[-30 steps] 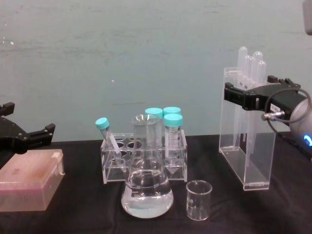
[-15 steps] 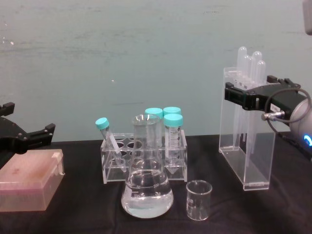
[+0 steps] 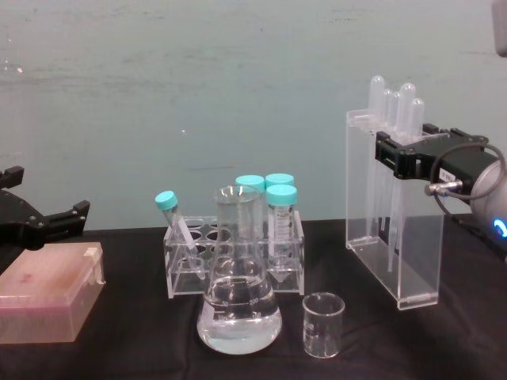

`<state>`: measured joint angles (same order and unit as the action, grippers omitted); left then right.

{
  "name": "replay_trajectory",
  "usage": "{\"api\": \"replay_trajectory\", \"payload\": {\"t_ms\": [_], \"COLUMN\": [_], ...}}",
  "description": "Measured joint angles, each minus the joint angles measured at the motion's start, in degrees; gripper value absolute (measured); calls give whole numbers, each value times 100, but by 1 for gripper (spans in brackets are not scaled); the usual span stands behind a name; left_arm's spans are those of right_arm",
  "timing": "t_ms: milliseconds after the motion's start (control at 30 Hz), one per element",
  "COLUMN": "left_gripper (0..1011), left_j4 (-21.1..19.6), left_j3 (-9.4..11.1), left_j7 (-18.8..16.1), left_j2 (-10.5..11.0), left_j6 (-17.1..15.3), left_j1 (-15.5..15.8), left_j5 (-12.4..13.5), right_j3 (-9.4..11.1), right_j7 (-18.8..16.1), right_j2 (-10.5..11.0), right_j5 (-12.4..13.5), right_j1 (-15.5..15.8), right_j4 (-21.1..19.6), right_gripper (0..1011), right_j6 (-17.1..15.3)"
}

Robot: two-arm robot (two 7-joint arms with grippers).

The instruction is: Place the experimental apparatus aside using one hand.

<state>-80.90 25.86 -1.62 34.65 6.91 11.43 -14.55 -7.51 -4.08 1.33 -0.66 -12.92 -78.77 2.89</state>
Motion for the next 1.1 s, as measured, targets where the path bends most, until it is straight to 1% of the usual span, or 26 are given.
{"api": "replay_trajectory", "payload": {"t_ms": [67, 667, 833, 1100], "left_gripper": [1000, 1000, 1000, 1000], "left_j4": [0, 0, 0, 0], "left_j3": [0, 0, 0, 0], "left_j7": [0, 0, 0, 0], "left_j2": [0, 0, 0, 0], "left_j6": [0, 0, 0, 0], "left_j1": [0, 0, 0, 0], "left_j5": [0, 1, 0, 1], "right_j3": [0, -4, -37, -52], "right_j7": [0, 0, -17, -64], "right_j2": [0, 3, 34, 46], "right_j5": [0, -4, -51, -48], "right_j1": [0, 0, 17, 44], "right_j4": [0, 0, -51, -145], "right_gripper": [609, 609, 607, 607], "right_j6": [0, -3, -10, 46]}}
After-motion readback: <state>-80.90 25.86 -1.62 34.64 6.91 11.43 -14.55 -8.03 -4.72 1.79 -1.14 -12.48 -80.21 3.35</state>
